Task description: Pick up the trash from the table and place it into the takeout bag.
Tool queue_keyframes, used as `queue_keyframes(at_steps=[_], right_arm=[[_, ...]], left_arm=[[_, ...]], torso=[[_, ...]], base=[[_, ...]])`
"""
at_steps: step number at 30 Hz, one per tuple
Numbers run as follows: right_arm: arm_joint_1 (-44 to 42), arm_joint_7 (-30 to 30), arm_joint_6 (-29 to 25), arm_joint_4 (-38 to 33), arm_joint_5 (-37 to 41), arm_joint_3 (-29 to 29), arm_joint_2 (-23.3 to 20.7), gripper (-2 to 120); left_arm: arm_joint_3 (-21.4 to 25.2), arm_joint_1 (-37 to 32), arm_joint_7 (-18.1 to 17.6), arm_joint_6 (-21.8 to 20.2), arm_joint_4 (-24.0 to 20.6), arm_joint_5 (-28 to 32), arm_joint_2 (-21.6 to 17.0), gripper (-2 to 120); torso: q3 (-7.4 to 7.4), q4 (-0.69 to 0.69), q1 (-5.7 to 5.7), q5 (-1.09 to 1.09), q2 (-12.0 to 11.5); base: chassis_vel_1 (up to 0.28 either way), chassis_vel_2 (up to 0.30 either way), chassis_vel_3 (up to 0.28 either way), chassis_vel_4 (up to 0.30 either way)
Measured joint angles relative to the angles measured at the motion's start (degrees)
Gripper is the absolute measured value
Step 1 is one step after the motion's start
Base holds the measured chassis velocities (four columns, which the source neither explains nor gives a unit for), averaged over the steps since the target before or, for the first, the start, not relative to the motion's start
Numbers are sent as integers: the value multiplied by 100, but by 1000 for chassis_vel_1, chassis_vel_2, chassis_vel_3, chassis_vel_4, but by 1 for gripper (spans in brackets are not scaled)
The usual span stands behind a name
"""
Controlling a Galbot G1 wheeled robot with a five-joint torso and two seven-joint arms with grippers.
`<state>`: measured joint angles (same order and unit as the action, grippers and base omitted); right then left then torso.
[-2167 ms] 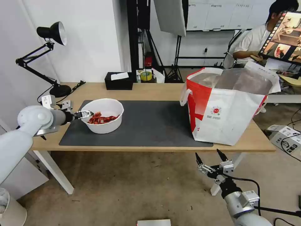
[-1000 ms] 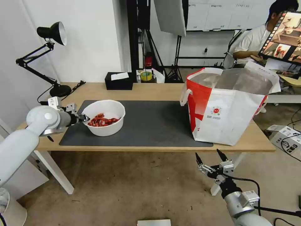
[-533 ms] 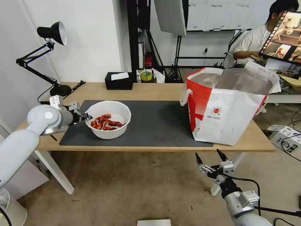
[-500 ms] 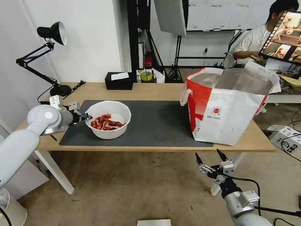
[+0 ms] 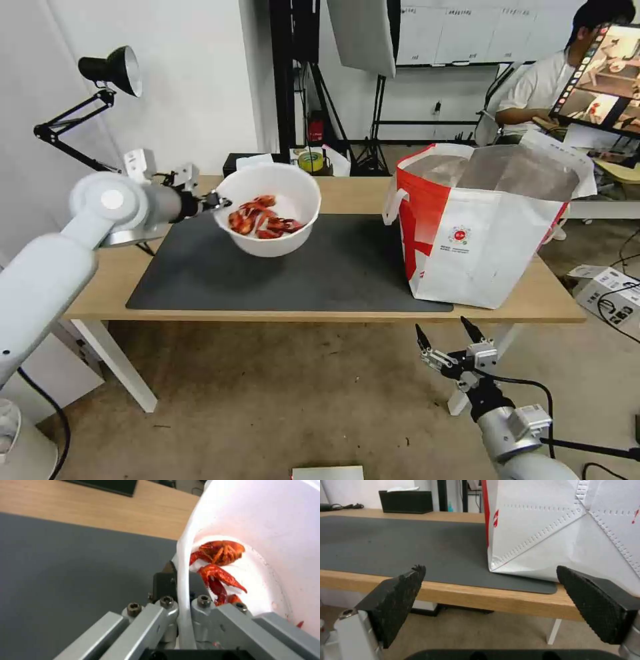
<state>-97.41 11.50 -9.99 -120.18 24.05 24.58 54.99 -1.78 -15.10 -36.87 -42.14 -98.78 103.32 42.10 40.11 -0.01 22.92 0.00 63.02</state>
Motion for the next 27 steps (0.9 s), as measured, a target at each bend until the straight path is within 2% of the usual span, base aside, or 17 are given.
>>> queue_keyframes(at_steps=[5, 6, 7, 8, 10, 15, 17, 27], right_arm=[[0, 0, 0, 0, 0, 0, 0, 100], [0, 0, 0, 0, 0, 0, 0, 100], [0, 0, 0, 0, 0, 0, 0, 100], [0, 0, 0, 0, 0, 0, 0, 100], [-1, 0, 0, 0, 0, 0, 0, 100], [0, 0, 0, 0, 0, 0, 0, 100], [0, 0, 0, 0, 0, 0, 0, 100], [0, 0, 0, 0, 0, 0, 0, 100]], left_arm=[[-141, 184, -73, 0, -72, 32, 289, 0], [-316, 357, -74, 0, -84, 119, 485, 0], [-316, 357, -74, 0, -84, 119, 485, 0], [-451, 536, -77, -1, -60, 205, 643, 0], [-626, 858, -143, 0, 69, 285, 891, 0], [-824, 1259, -171, -1, 233, 328, 1132, 0], [-949, 1560, -173, -1, 383, 352, 1338, 0], [-1091, 2234, -188, 2, 899, 392, 2074, 0]], torso=[[0, 0, 0, 0, 0], [0, 1, 0, 0, 0], [0, 1, 0, 0, 0], [0, 0, 0, 1, 0], [0, 1, 0, -1, 0], [0, 1, 0, 1, 0], [0, 0, 0, 1, 0], [0, 0, 0, 0, 0]], base=[[0, 0, 0, 0], [0, 0, 0, 0], [0, 0, 0, 0], [0, 0, 0, 0], [0, 0, 0, 0], [0, 0, 0, 0], [0, 0, 0, 0], [0, 0, 0, 0]])
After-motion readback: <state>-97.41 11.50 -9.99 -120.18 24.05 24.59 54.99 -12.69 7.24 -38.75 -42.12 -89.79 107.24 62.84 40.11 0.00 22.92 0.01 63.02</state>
